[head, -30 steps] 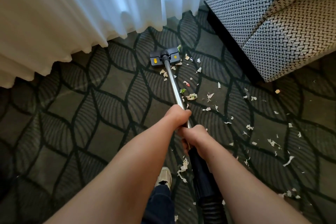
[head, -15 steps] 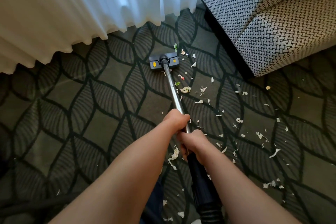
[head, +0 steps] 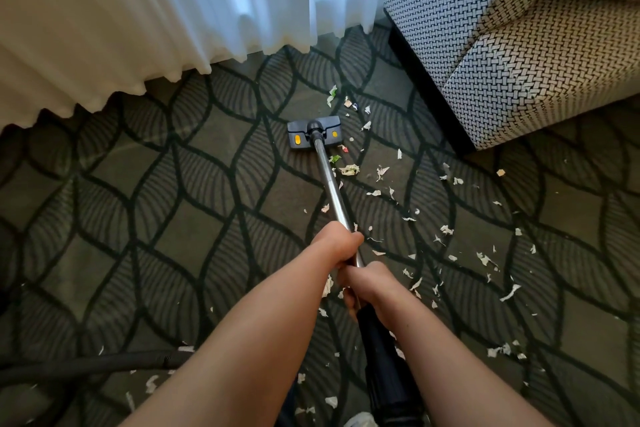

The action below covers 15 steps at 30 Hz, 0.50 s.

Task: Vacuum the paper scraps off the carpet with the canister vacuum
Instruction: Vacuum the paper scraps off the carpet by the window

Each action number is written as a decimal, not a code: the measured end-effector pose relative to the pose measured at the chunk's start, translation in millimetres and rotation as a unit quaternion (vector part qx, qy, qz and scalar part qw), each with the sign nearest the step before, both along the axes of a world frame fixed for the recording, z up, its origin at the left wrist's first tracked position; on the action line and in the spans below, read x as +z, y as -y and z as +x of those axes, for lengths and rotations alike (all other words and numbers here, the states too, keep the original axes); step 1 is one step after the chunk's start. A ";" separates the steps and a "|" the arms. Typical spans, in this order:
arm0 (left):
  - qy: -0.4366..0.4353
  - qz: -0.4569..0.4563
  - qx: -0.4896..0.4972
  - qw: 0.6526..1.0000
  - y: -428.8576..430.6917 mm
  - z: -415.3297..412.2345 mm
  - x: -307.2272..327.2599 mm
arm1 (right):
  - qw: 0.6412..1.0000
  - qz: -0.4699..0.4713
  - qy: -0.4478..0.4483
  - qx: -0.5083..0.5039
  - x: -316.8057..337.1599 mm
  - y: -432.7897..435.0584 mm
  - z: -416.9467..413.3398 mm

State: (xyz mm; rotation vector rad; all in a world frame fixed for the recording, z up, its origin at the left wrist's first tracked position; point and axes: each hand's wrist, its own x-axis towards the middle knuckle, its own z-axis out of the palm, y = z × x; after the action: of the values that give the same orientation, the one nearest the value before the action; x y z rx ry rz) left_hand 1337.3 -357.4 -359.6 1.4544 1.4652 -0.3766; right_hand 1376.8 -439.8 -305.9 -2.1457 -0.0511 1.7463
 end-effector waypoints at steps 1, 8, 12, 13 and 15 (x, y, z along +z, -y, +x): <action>0.002 0.000 0.004 1.000 1.9 0.2 1.2 | 1.000 0.002 0.002 0.000 -0.1 1.5 0.5; 0.003 -0.009 0.007 1.000 39.4 -4.4 3.5 | 1.000 0.000 0.008 0.019 1.3 40.1 -3.5; 0.010 -0.015 0.016 1.000 60.2 -4.8 1.5 | 0.999 -0.005 0.023 0.024 -3.7 61.2 -2.7; 0.011 -0.013 0.019 1.000 63.7 -4.6 2.3 | 1.000 -0.001 0.021 0.017 -4.7 65.2 -2.3; 0.010 -0.008 0.018 1.000 71.5 -5.0 2.1 | 1.000 0.006 0.017 0.012 -7.0 74.3 -3.0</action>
State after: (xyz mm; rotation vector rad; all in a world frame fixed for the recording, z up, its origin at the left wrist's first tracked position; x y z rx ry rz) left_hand 1332.3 -428.9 -357.5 1.4143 1.4677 -0.3501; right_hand 1373.7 -514.2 -312.8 -2.1747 -0.0962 1.7188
